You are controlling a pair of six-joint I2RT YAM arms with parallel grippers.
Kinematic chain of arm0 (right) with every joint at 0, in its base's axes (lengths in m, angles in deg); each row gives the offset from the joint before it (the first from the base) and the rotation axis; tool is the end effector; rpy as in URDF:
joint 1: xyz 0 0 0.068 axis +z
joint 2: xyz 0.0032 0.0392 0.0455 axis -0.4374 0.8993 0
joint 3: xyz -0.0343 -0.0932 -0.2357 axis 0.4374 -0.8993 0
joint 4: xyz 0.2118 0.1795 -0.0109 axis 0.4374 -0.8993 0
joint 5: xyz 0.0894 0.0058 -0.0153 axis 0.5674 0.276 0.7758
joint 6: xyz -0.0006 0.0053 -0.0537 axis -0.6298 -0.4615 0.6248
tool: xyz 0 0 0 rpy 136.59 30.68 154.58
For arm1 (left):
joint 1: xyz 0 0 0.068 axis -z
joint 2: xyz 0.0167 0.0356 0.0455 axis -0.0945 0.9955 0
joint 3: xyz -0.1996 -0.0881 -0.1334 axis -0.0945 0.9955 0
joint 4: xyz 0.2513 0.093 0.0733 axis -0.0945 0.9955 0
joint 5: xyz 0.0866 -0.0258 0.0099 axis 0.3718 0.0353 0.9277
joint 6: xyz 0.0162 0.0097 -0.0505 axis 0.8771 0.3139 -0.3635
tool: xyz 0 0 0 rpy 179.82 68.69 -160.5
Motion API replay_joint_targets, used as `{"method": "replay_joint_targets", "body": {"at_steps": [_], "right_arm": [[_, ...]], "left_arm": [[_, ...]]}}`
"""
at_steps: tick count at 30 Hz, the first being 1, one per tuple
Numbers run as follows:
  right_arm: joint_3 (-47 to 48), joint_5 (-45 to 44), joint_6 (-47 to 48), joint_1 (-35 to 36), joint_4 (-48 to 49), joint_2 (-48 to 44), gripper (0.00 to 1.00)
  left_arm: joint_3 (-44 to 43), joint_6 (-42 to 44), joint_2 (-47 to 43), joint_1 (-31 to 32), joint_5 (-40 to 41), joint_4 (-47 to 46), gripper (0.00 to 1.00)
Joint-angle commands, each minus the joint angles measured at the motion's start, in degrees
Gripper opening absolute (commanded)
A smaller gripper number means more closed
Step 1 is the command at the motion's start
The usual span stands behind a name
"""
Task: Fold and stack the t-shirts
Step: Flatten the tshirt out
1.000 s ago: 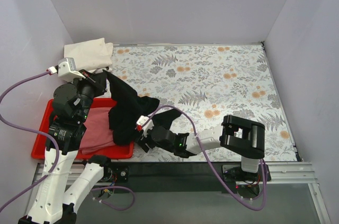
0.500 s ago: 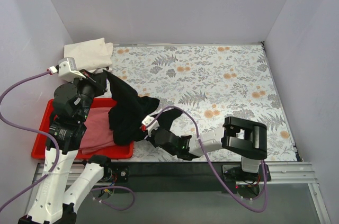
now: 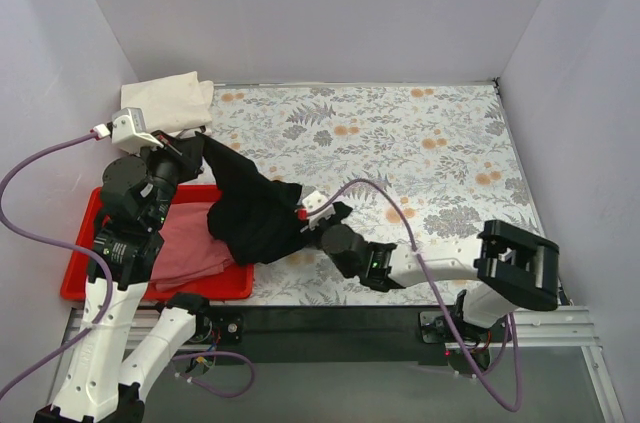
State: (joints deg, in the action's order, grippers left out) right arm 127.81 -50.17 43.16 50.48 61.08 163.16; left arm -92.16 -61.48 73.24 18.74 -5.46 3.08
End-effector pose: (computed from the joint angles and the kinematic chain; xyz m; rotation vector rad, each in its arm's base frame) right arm 0.1010 0.3162 0.1720 -0.6427 1.6312 0.3061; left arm 0.1592 -0.0328 0.4150 -0.8876 1.5248 -0.9255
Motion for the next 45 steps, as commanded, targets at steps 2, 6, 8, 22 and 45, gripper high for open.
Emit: {"method": "replay_joint_targets", "body": {"at_steps": [2,6,8,22,45], "right_arm": [[-2.9,-6.4,4.6,-7.2,-2.2,-10.6,0.01],[-2.1,-6.9,3.3,-13.3,-17.4,-20.0,0.01],[-1.8,-9.2,1.0,-14.4,-23.0,-22.4,0.01],[-0.4,-1.3,-8.8,-30.0,-45.5,-38.1,0.01],[-0.1,16.7,-12.1,-38.6,-43.1,-16.8,0.37]], "left_arm": [[0.4,0.3,0.2,-0.2,-1.0,-0.3,0.00],[0.5,0.2,-0.6,-0.1,-0.3,-0.3,0.00],[0.6,-0.1,-0.6,-0.2,-0.6,-0.5,0.00],[9.5,-6.5,2.4,-0.2,-4.5,-8.3,0.00],[9.7,-5.9,1.3,-0.2,-4.4,-5.9,0.00]]}}
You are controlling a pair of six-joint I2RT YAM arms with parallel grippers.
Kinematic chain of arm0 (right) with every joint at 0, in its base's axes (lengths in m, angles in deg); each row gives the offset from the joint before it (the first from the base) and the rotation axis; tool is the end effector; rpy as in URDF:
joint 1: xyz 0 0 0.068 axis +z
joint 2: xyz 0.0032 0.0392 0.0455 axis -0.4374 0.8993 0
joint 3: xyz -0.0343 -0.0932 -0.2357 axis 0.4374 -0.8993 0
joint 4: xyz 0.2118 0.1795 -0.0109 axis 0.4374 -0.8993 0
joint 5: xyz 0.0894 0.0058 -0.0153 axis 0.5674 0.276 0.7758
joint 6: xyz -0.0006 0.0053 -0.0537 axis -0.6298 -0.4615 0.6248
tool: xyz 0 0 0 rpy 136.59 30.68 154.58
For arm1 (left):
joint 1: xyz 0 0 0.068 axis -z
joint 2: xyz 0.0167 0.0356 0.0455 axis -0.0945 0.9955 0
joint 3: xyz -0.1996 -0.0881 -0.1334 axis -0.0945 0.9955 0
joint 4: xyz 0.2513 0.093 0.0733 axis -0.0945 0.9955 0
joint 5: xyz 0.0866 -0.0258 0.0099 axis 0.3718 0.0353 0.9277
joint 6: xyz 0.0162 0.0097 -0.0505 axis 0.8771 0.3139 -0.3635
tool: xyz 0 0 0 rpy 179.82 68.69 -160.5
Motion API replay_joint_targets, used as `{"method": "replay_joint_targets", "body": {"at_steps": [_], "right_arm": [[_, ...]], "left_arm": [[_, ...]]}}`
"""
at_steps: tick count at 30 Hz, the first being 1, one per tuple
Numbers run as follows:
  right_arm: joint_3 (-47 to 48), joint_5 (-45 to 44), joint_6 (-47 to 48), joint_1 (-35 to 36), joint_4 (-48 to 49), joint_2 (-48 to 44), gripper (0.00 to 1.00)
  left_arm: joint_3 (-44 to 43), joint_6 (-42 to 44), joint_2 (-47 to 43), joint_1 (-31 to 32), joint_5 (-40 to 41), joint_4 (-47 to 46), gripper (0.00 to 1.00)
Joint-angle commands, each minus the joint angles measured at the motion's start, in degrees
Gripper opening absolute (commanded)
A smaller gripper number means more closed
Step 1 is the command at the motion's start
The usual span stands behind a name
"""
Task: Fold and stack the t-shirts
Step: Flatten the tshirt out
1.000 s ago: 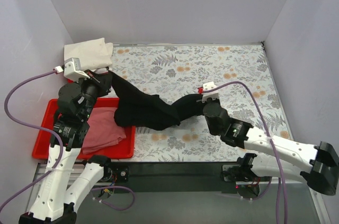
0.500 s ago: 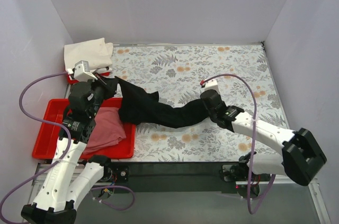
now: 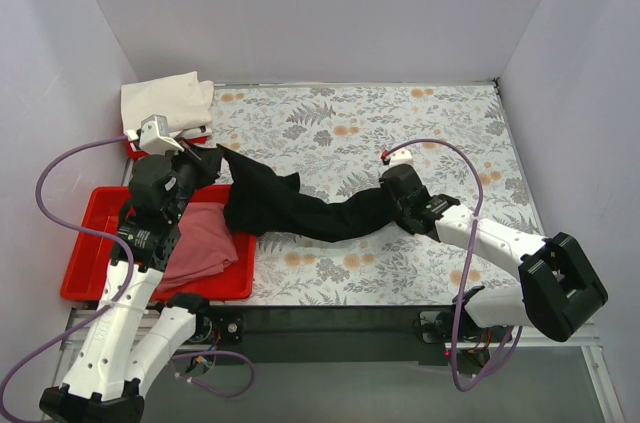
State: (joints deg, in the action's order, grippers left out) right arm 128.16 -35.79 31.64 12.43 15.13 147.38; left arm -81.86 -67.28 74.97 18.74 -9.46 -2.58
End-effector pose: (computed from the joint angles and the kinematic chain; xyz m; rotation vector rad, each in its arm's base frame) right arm 0.2303 0.1611 0.1795 -0.2918 2.2041 -0.0963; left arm 0.1881 -0.0422 0.3590 -0.9846 1.6309 -0.9947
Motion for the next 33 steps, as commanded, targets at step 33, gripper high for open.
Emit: {"method": "replay_joint_targets", "body": {"at_steps": [33], "right_arm": [[-1.2,-1.3,-1.3,-0.6,-2.7,-7.5,0.01]], "left_arm": [[-0.6,0.2,-0.2,-0.1,-2.4,-0.6,0.00]]}}
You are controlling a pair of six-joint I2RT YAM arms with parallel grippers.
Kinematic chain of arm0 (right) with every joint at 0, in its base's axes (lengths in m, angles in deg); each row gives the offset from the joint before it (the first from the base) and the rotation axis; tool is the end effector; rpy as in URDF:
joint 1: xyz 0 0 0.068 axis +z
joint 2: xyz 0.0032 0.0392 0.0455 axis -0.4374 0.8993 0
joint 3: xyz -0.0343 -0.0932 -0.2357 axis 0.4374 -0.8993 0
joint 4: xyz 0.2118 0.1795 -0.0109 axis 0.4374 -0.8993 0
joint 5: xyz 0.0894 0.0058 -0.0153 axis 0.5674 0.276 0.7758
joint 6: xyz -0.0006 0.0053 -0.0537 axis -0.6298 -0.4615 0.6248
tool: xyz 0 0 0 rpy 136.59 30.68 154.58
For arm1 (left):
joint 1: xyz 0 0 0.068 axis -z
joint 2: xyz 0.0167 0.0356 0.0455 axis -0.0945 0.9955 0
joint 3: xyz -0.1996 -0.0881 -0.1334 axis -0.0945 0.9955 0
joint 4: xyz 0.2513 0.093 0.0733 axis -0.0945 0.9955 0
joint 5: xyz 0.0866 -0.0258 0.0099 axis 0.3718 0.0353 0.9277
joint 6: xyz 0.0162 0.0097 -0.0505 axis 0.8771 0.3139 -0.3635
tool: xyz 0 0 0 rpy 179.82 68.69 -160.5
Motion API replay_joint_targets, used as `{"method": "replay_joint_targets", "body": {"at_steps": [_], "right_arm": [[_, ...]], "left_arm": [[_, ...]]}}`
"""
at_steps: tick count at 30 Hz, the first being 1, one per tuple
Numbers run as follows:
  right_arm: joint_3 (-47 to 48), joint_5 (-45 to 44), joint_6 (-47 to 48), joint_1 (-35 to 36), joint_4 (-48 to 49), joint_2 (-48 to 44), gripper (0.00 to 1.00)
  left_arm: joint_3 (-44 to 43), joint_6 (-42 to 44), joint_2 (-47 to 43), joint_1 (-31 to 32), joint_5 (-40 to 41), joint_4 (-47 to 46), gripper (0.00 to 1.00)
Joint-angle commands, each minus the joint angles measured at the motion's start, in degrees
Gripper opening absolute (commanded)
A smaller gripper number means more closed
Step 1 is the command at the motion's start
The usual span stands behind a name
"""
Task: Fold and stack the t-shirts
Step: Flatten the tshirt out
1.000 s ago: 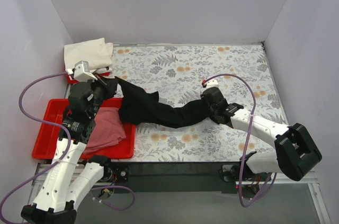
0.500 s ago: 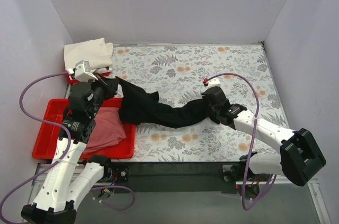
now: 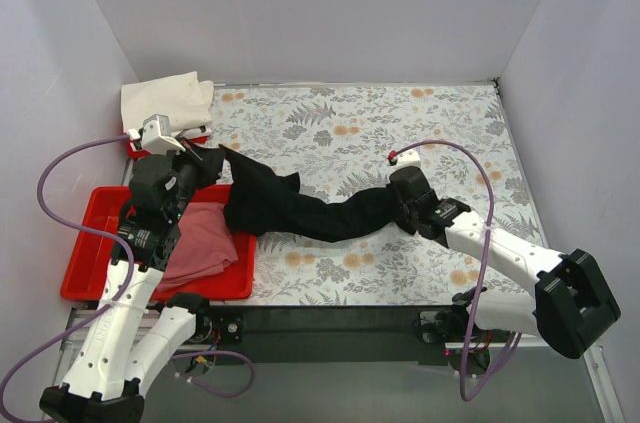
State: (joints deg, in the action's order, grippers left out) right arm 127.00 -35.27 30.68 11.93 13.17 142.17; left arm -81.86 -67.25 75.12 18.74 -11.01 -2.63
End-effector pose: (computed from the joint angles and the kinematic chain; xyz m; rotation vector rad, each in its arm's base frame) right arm 0.2219 0.1518 0.1931 -0.2536 2.1813 -0.0611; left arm 0.1886 -0.0433 0.3587 -0.9704 1.6485 -1.0159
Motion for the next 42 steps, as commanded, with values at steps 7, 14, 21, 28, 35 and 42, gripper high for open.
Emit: {"method": "replay_joint_targets", "body": {"at_steps": [7,14,21,28,35,42], "right_arm": [[0.8,-3.2,0.0,-0.1,-3.0,-5.4,0.01],[6.1,-7.8,2.4,-0.2,-8.6,-12.4,0.01],[10.5,-13.3,5.7,-0.4,-10.9,-15.8,0.01],[20.4,-17.2,11.9,-2.3,-9.6,-13.5,0.01],[37.6,-8.5,20.8,-14.6,-3.5,-6.1,0.01],[62.2,-4.1,26.3,-20.2,-7.3,2.0,0.01]], "left_arm": [[-0.6,0.3,-0.4,-0.1,-0.8,-0.5,0.00],[-1.3,0.4,-0.1,-0.1,0.8,-0.5,0.00],[-2.5,0.8,-0.5,-0.1,3.4,-0.2,0.00],[-5.6,0.6,2.2,-0.2,4.2,-1.7,0.00],[-13.8,2.8,13.7,-0.2,3.9,-6.7,0.00],[-34.7,5.7,27.0,-0.4,-4.2,-6.3,0.00]]}}
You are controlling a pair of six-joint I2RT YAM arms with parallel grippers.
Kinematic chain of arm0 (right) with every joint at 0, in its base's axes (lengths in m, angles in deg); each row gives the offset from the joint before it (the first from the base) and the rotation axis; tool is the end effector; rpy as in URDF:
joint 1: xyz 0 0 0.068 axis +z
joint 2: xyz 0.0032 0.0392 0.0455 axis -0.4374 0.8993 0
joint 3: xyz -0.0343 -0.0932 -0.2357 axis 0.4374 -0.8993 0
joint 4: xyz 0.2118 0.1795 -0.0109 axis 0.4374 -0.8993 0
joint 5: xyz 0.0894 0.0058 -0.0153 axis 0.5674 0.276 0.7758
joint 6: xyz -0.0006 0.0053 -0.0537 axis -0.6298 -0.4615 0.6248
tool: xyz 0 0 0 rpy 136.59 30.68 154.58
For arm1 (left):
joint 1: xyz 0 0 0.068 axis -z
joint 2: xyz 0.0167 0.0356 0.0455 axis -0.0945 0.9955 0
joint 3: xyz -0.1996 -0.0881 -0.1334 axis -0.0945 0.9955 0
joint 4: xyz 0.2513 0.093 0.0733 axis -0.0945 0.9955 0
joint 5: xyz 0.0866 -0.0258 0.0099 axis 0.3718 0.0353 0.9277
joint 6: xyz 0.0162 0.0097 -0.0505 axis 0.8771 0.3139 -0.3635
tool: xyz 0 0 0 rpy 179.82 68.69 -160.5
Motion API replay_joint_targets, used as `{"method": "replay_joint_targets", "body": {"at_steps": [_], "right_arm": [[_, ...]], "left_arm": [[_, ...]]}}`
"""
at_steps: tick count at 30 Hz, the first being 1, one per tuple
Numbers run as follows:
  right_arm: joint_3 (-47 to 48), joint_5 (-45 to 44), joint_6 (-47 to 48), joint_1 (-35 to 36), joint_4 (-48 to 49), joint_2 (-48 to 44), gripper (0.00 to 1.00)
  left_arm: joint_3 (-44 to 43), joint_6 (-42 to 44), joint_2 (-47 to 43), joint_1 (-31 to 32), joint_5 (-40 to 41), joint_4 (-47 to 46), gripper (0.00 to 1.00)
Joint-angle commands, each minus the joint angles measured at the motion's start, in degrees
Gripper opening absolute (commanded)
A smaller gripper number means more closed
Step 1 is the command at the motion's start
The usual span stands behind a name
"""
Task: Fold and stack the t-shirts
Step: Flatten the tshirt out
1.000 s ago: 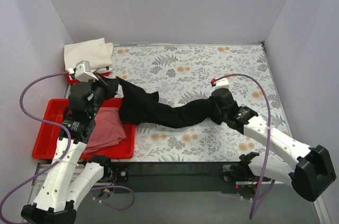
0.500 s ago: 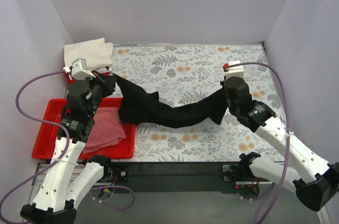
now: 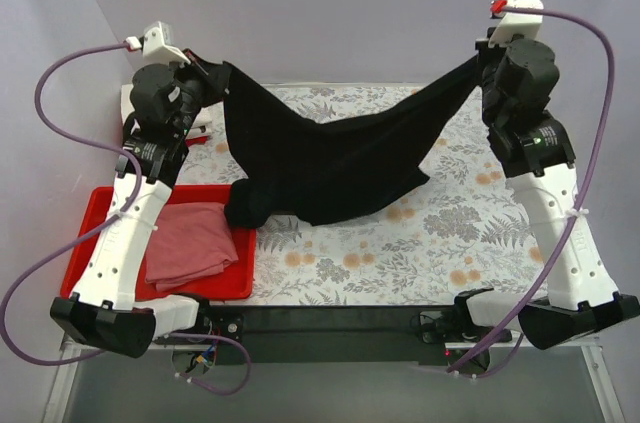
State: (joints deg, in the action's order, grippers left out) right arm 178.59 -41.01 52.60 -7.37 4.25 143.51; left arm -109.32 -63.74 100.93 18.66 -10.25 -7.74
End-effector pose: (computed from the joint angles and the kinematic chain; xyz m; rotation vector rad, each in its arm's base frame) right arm 0.2600 0.0668 0.4915 0.0640 1.5761 -0.3315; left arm 0.2757 -0.0630 0.4413 -0.8693 1.5537 -1.0216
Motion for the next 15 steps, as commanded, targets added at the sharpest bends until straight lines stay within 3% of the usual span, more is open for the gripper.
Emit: {"method": "replay_joint_targets", "body": {"at_steps": [1,8,15], "right_arm": [[11.7,1.4,4.9,-1.1,1.5,0.8,0.01],[20.9,2.1,7.6,-1.2,-0.6,-1.4,0.01],[17.7,6.6,6.3,-1.2,-2.0,-10.5,0.01]], "left_arm": [[-9.9,2.7,1.8,-0.2,-5.1,-0.8,0.00],[-19.1,3.2,2.4,-0.3,-13.4,1.8,0.00],[-19.1,1.8,-4.1,-0.2,-26.9,1.7,0.00]]}}
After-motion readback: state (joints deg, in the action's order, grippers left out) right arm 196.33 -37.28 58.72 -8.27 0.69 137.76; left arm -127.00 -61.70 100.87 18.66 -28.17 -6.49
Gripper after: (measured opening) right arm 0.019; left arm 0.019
